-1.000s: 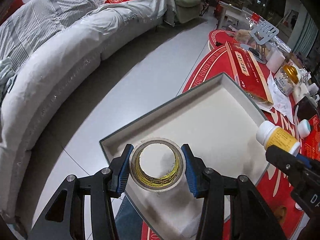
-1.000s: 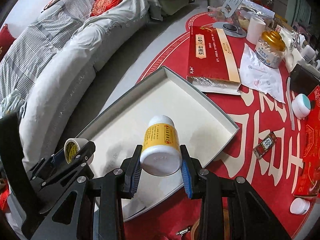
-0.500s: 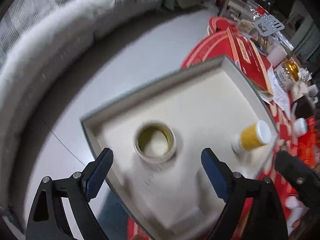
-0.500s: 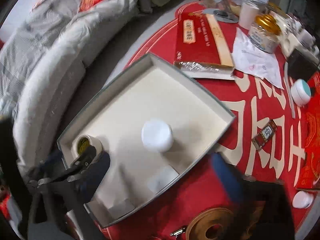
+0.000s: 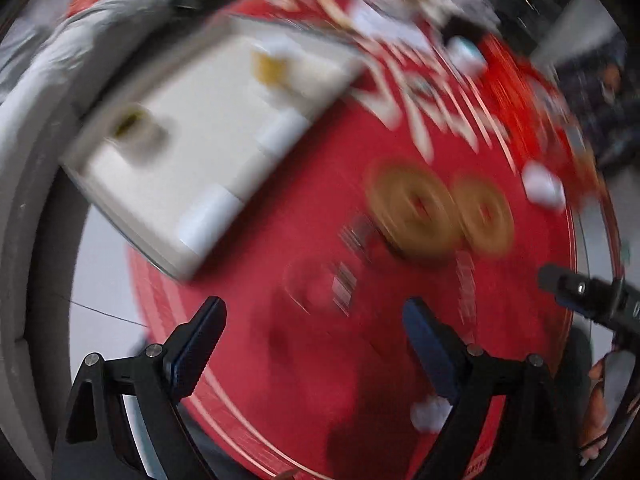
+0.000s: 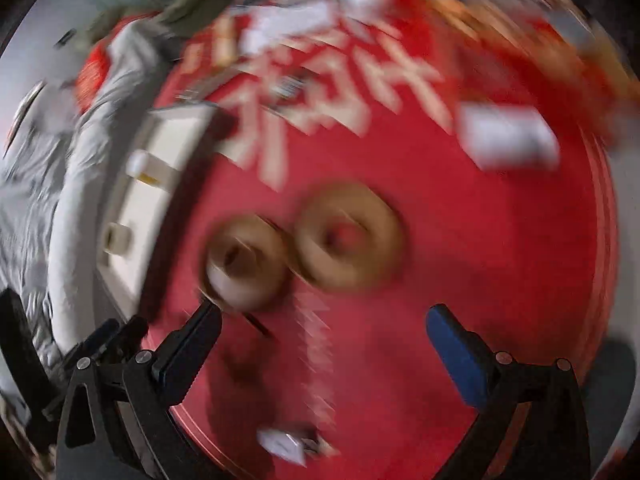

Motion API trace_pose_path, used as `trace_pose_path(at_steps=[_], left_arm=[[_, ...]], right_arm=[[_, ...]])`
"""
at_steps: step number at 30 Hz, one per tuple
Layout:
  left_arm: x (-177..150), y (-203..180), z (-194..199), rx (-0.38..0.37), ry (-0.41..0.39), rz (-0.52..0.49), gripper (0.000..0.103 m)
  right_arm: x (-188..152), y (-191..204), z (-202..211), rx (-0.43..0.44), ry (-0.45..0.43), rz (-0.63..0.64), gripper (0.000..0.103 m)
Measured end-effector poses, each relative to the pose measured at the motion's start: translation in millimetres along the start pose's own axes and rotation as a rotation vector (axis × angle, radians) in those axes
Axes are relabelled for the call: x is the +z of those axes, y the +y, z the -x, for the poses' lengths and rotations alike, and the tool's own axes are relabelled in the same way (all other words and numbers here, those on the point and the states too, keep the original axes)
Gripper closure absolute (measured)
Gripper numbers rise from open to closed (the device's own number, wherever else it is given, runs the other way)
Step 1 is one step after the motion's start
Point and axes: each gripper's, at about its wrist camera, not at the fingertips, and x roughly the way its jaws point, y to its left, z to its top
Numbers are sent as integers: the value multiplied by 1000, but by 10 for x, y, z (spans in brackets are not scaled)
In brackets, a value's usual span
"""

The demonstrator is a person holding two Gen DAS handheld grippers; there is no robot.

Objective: Organize rigid objects
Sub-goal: 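Grasp the red rectangular case with the left tool while the right tool reaches the brown ring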

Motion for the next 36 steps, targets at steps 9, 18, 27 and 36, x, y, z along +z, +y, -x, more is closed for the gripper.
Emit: trace_pose_path(at_steps=[9,18,27,36], left_arm=[[50,-717,-327,-3,11,-182,11],[-118,-866,-593,19,94,-275,0],[-142,-885,-586,21,4,-319,0],[-250,-958,-485,16,10,-324,38]], right_arm=[[-606,-814,41,95,52,-216,0],[-713,-996,86,142,43,-258,0],[-769,-1007,24,165,44,-261,0],[-780,-1021,37,190,48,-259,0]])
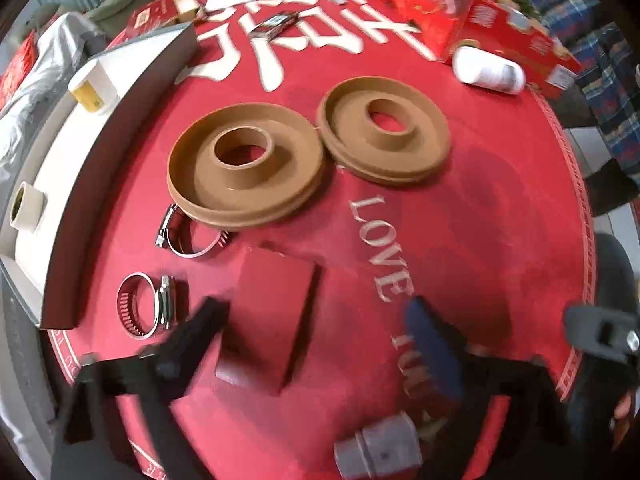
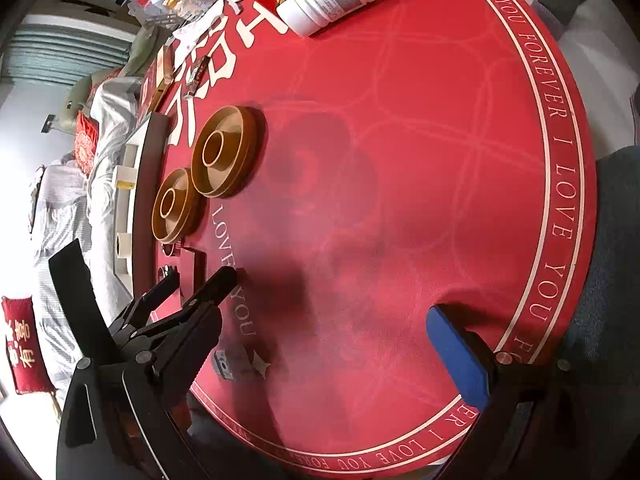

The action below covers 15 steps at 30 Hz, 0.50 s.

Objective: Organize rigid objects
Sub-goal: 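Grasp the red rectangular case with the left tool while the right tool reaches the brown ring, then grasp the larger brown ring with the right tool while the left tool lifts the red case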

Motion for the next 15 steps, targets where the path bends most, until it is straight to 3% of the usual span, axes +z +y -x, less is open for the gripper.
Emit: trace_pose_path(at_steps=[2,4,7,11,15], left_arm=[[-88,-31,106,-44,14,-44,66],[-165,38,155,-84,35,1,66],[-291,195,231,-67,45,63,66],[-450,312,302,-61,49,90,66],[-484,278,327,-43,49,71,65]], right_arm=[[13,26,-18,-6,7,12,0],[15,59,-34,-31,20,17,0],[57,204,-46,-106,0,87,0],[249,692,-154,-243,-58,330,0],[510,1238,-620,-387,-46,605,0]])
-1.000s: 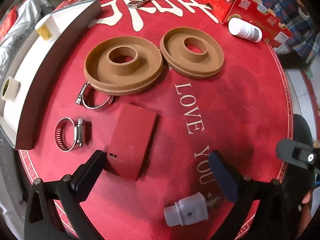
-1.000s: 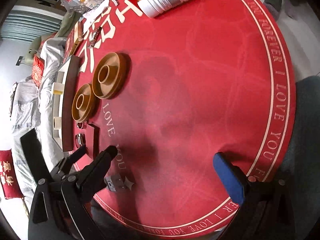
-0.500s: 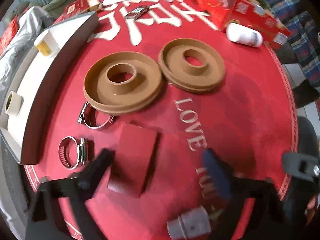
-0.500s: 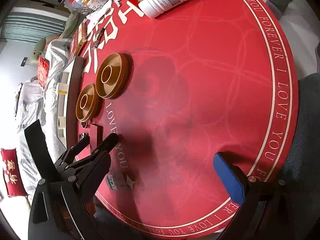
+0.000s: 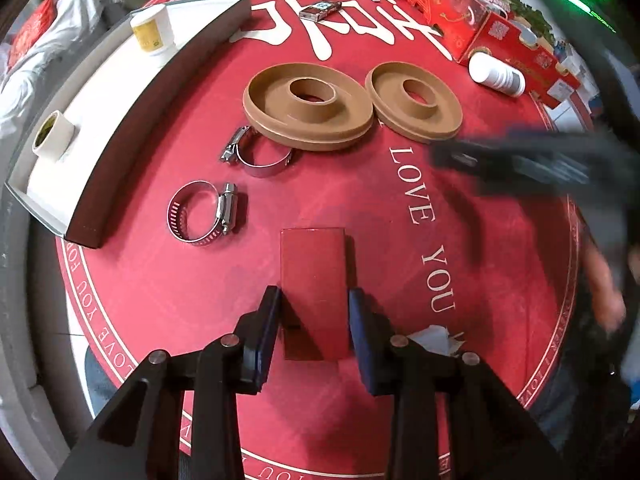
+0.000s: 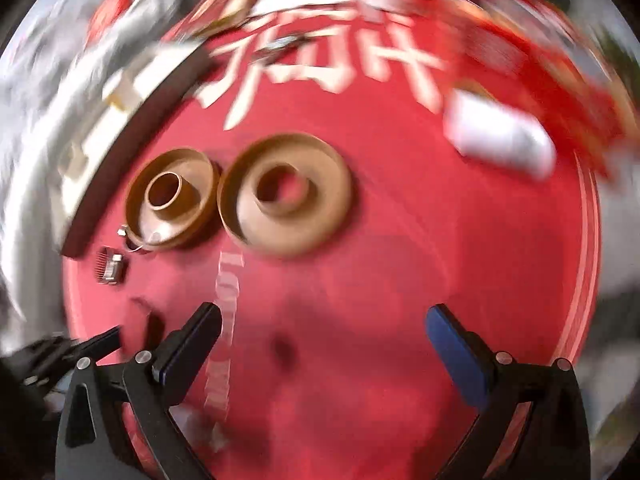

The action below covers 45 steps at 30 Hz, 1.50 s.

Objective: Organize rigid objects
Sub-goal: 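Grasp the larger brown ring with the right tool while the left tool lifts the red case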

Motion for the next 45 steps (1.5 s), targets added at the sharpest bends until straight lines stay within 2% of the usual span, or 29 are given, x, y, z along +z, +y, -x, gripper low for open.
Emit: trace_pose_path(at_steps=[1,3,4,6,7,8,9,14,16,20,25,31,39,45], left_arm=[[55,-9,-49,11,-1,-11,65],[134,-8,-143,32,-6,-29,65],[128,-19,-139,36,-8,-38,65],[119,-28,-130,37,-11,-43,63],[116,-36,-127,36,-13,-45,63],[115,-43,-127,37,-14,-47,63],[108,-41,-119,37,-17,-46,63],[9,37,-40,28,-31,2,66],[13,62,63,45,-65,12,66],[39,137,386,63,-162,60,66],[190,536,777,85,-256,213,66],[366,964,1105,204,-307,338,66],[628,1484,1365,259,-392,437,66],[926,1826,1446,266,-439,506,66]], right_arm=[[133,108,-104,-48,2,67,0],[290,226,-287,-88,17,138,0],[375,226,-337,-48,7,140,0],[452,205,-366,-46,8,118,1],[460,206,-361,-49,11,115,9],[443,212,-314,-48,-5,117,19],[414,213,-251,-54,-26,116,19],[47,21,-95,-42,-5,7,19],[-143,-71,55,8,-19,-57,19],[-375,-105,319,39,-59,-96,19],[-379,99,558,73,-90,-86,19],[-114,511,882,121,-161,-16,19],[429,904,1130,171,-213,23,19],[927,1217,1240,179,-259,64,19]])
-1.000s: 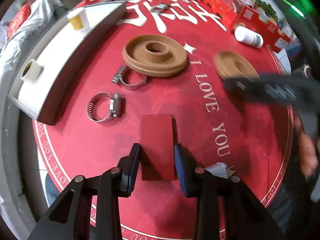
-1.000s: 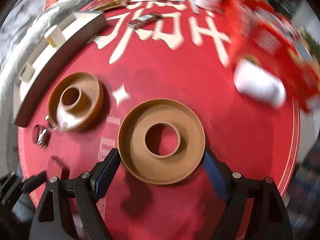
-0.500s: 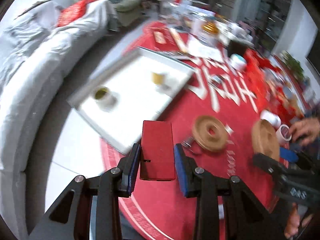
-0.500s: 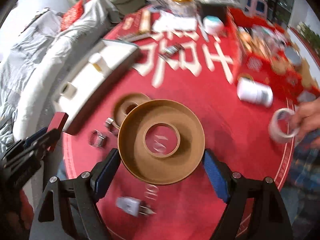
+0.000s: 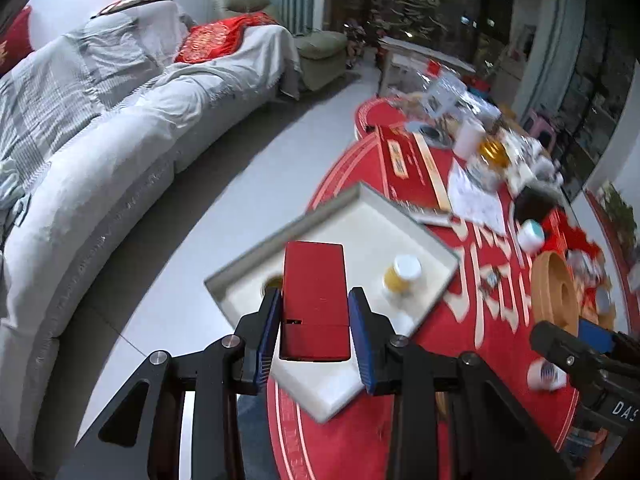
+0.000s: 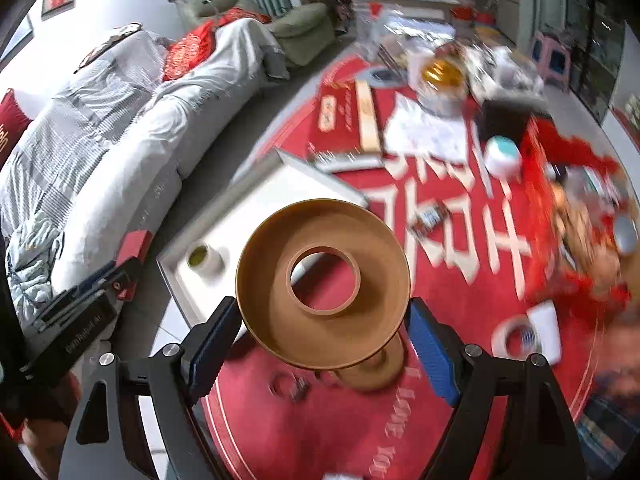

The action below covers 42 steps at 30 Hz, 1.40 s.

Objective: Organize rigid objects
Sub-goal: 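Lower red case and brown ring into the white tray and open both tools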

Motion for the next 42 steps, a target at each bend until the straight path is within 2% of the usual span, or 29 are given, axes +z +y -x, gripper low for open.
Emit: trace_pose_path(at_steps=[6,10,16,20,42], left_arm=[[254,100,-268,37,-6,35,66],[268,165,-538,73,34,48,66],[144,219,-911,95,103,53,66],[92,251,-1013,104,122,56,66],[65,277,-1121,113,134,63,66]], right_arm=[[556,256,-186,28,-34,22,19],[774,406,-430,19,-21,56,19],[721,529,-840,30,55,74,19],[672,548,-994,22,85,91,19],[699,606,-1173,4,120,101,19]])
